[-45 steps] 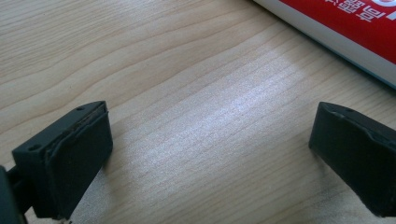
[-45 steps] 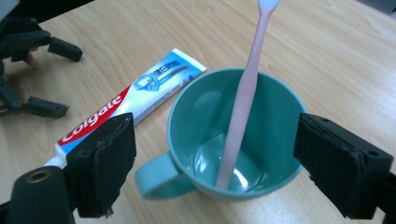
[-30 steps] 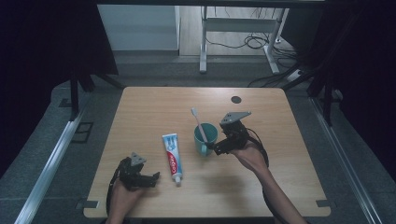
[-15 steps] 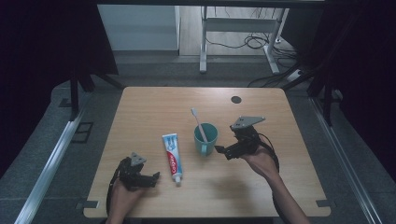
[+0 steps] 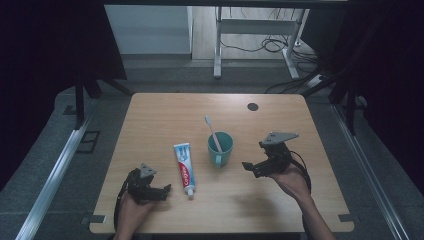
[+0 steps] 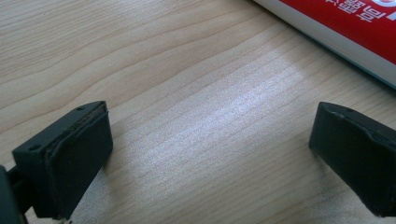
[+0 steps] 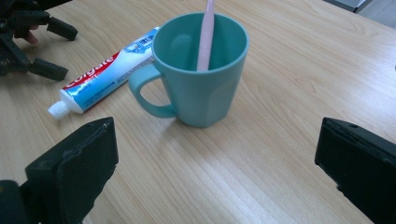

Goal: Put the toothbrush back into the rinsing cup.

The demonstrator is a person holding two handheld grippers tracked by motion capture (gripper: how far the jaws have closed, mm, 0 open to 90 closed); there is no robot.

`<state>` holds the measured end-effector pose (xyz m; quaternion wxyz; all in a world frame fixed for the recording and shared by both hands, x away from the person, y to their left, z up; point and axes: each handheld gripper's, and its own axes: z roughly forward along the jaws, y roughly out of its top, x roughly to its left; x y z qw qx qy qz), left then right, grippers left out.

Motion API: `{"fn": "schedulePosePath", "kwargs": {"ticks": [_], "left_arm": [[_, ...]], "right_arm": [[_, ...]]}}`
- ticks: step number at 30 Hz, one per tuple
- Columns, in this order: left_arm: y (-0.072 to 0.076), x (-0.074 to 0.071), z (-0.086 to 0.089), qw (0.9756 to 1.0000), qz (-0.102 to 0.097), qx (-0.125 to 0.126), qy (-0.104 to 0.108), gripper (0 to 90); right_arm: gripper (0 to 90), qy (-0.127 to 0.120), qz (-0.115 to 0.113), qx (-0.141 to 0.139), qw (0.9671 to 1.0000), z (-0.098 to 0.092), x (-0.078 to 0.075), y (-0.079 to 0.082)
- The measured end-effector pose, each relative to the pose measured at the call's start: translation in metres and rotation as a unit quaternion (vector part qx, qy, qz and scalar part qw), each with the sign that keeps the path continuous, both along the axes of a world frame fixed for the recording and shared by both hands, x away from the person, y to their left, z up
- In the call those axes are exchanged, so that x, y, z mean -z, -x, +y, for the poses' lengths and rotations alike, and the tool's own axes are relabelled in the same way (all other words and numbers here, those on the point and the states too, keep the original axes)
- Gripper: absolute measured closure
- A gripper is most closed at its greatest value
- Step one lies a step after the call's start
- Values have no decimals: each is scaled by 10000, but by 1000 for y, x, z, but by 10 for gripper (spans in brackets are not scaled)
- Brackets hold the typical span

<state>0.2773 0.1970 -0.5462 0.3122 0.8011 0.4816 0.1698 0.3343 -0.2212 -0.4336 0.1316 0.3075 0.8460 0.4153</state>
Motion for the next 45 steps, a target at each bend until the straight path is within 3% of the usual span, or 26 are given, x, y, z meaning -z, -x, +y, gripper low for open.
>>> {"fn": "schedulePosePath", "kwargs": {"ticks": [14, 39, 45], "left_arm": [[0, 0, 0, 10000, 1, -24, 14, 0], [0, 0, 0, 10000, 8, 5, -22, 0], [0, 0, 0, 10000, 8, 3, -24, 0]], "right_arm": [[0, 14, -140, 187, 9997, -29, 10, 15], [5, -186, 18, 678, 9975, -59, 72, 38], [20, -27, 118, 692, 9975, -60, 82, 40]]}}
